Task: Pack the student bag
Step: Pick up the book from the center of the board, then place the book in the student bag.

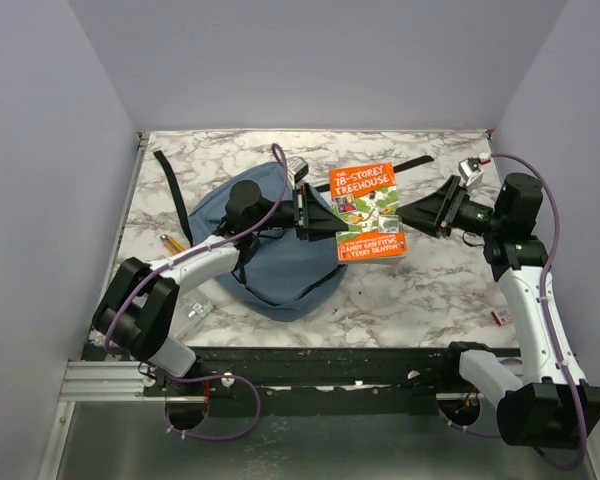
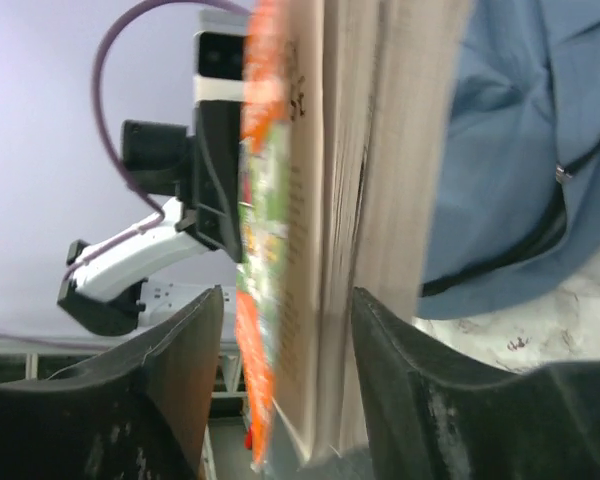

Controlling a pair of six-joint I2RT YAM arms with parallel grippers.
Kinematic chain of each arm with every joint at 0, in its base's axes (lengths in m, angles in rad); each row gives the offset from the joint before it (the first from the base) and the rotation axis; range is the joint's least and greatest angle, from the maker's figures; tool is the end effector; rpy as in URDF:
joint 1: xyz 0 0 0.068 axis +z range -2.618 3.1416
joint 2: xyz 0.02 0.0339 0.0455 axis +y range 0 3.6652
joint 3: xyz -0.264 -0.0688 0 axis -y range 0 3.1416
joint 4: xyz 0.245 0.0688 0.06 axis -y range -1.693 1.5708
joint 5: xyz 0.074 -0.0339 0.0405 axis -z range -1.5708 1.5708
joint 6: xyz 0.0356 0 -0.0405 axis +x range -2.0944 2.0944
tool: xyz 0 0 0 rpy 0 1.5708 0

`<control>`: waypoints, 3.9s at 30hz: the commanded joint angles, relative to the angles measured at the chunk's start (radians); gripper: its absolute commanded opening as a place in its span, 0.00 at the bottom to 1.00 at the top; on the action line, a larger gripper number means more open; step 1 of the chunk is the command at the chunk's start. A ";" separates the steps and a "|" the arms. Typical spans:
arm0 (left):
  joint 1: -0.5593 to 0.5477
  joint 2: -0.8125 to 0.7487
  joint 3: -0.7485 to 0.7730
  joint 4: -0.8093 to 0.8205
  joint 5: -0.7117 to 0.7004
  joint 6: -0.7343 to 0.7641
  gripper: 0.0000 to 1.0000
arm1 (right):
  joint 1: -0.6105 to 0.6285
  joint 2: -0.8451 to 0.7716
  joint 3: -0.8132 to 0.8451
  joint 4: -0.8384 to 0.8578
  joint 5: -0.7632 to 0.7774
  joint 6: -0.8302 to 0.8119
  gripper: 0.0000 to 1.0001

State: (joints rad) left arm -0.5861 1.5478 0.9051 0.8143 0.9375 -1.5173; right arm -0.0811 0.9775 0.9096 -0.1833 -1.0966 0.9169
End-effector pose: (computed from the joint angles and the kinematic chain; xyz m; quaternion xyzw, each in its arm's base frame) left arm 0.2671 -0.2118 0.2948 0.0510 0.6685 -0.7370 0.0860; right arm 0.2102 0.0147 0.3532 0.0421 0.7450 0.5887 0.3109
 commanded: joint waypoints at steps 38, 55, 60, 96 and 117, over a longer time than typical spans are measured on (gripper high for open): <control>0.220 -0.447 -0.238 -0.133 -0.320 0.053 0.00 | 0.777 0.143 -0.306 0.944 1.001 0.611 0.93; 0.202 -0.437 -0.276 -0.126 -0.335 0.052 0.00 | 0.779 0.203 -0.260 0.843 1.082 0.665 0.41; 0.176 -0.408 -0.283 -0.126 -0.337 0.056 0.00 | 0.778 0.225 -0.261 0.845 1.082 0.677 0.22; -0.396 -0.159 0.161 -1.354 -1.043 1.141 0.66 | 0.776 -0.397 -0.048 -0.433 1.690 0.017 0.01; -0.405 0.040 0.328 -1.518 -1.179 1.217 0.24 | 0.776 -0.355 -0.077 -0.481 1.496 -0.044 0.01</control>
State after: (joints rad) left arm -0.9897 1.5520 1.1938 -0.6651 -0.2287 -0.3260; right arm 0.6937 0.6224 0.8215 -0.7059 0.4431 0.8894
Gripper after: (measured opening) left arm 0.433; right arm 0.292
